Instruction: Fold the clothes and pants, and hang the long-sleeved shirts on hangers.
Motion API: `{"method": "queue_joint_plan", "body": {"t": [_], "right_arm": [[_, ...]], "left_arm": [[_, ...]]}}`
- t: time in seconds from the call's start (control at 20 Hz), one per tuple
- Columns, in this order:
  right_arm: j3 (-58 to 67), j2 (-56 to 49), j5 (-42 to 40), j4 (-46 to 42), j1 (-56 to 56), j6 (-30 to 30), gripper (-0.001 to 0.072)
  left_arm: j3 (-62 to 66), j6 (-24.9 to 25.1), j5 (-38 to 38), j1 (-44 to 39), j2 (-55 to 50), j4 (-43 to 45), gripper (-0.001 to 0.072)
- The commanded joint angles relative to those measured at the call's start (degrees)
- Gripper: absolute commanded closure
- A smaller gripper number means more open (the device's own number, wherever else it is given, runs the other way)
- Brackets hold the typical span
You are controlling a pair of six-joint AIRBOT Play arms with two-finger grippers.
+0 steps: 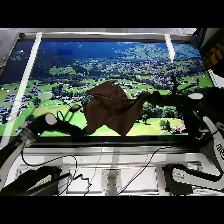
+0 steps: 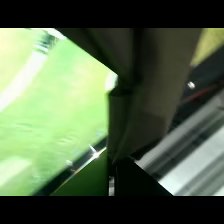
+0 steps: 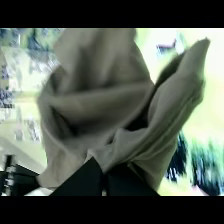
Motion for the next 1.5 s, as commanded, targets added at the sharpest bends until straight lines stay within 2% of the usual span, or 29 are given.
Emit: {"method": "queue_joint_plan", "body": {"t": [0.0, 0.1, 0.2, 0.35, 0.5, 0.65, 0.75, 0.85, 1.0, 1.3, 1.4, 1.45], "right_arm": [[10.71, 0.07, -0.04, -2.6, -0.04, 1.86, 0.0697], [19.67, 0.07, 0.04, -8.9, -0.04, 5.03, 0.0697], [28.52, 0.07, 1.44, -16.61, -0.04, 8.57, 0.0697], [41.51, 0.07, 6.6, -25.29, -0.04, 10.34, 0.0697], [54.4, 0.07, 14.34, -34.6, -0.04, 10.38, 0.0697], [66.93, 0.42, 19.91, -36.7, -0.04, 13.35, 0.0697], [68.96, 4.0, 15.56, -36.52, -0.04, 15.23, 0.0697], [68.48, 9.14, 12.0, -36.81, -0.04, 15.23, 0.0697], [68.5, 16.79, 11.76, -36.74, -0.04, 15.34, 0.0697], [68.48, 27.17, 15.26, -36.74, -0.04, 25.49, 0.0698], [67.8, 26.93, 19.04, -36.68, -0.04, 26.23, 0.0697], [65.55, 26.51, 20.39, -36.79, -0.04, 26.23, 0.0698]], "left_arm": [[12.35, -6.4, -1.97, 5.84, 3.43, 15.15, 0.0693], [21.99, -6.62, -0.98, 10.78, 5.92, 19.47, 0.0693], [30.21, -6.62, 3.21, 15.37, 8.44, 21.51, 0.0693], [36.87, -6.62, 15.72, 20.33, 12.79, 21.62, 0.0693], [37.22, -6.62, 28.94, 21.73, 17.68, 21.62, 0.0693], [37.22, -6.62, 34.12, 21.73, 21.55, 21.62, 0.0693], [37.22, -6.6, 36.52, 21.73, 23.96, 21.64, 0.0693], [37.22, -6.6, 38.47, 21.73, 26.29, 21.64, 0.0692], [37.22, -6.6, 40.59, 21.73, 30.25, 21.62, 0.0693], [37.22, -6.6, 40.46, 21.73, 35.52, 21.64, 0.0694], [37.22, -6.36, 34.69, 21.73, 34.77, 21.66, 0.0695], [37.22, -5.18, 29.51, 21.73, 33.46, 21.68, 0.0695]]}}
